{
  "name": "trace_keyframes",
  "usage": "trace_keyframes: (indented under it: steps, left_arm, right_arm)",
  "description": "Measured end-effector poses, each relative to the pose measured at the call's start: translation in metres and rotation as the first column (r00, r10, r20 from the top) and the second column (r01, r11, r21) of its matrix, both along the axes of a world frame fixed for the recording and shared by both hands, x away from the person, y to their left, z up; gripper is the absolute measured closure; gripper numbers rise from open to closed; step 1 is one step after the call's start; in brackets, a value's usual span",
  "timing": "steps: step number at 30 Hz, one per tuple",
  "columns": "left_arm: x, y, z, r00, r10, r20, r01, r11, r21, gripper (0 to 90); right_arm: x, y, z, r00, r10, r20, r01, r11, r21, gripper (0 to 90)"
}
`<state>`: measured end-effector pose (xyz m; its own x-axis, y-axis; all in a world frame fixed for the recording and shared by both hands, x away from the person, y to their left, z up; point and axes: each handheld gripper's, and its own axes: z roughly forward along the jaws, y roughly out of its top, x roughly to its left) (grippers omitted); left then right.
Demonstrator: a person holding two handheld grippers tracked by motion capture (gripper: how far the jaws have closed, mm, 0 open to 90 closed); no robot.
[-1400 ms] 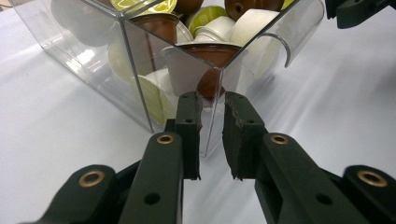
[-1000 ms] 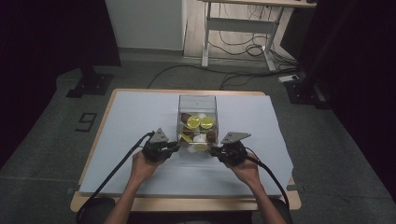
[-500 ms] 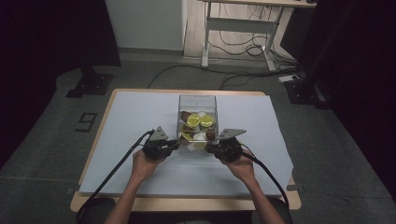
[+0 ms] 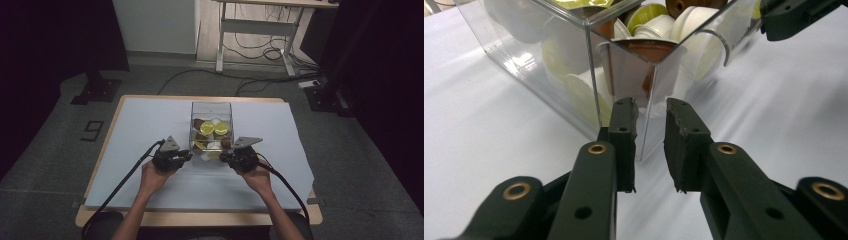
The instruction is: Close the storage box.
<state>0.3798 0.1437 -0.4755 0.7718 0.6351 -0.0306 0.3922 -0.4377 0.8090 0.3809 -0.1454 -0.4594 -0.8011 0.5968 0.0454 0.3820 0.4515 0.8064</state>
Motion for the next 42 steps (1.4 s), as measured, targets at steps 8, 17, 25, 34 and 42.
trace_keyframes:
  steps: [8, 17, 25, 34, 42]
  left_arm:
    - [-0.005, 0.004, -0.002, 0.9999, 0.012, 0.005, -0.012, 0.9999, -0.006, 68.3]
    - [-0.011, 0.011, -0.007, 0.9998, 0.02, -0.007, -0.02, 0.9998, 0.007, 57.3]
    - [-0.016, 0.015, -0.013, 0.9987, 0.036, -0.037, -0.035, 0.9987, 0.038, 33.3]
    - [-0.026, 0.023, -0.024, 0.9961, 0.053, -0.071, -0.048, 0.9962, 0.072, 9.7]
    - [-0.032, 0.03, -0.037, 0.992, 0.058, -0.112, -0.046, 0.9929, 0.11, 0.0]
  right_arm:
    - [0.002, 0.001, 0.0, 0.9999, -0.012, 0.004, 0.012, 0.9999, 0.0, 83.4]
    - [0.008, 0.003, 0.001, 0.9996, -0.024, 0.017, 0.024, 0.9996, -0.014, 82.8]
    - [0.012, 0.006, 0.001, 0.9991, -0.033, 0.026, 0.034, 0.9991, -0.027, 82.1]
    - [0.018, 0.007, 0.001, 0.9984, -0.04, 0.041, 0.042, 0.9985, -0.036, 81.3]
    - [0.022, 0.007, 0.0, 0.9975, -0.047, 0.053, 0.049, 0.9983, -0.032, 80.9]
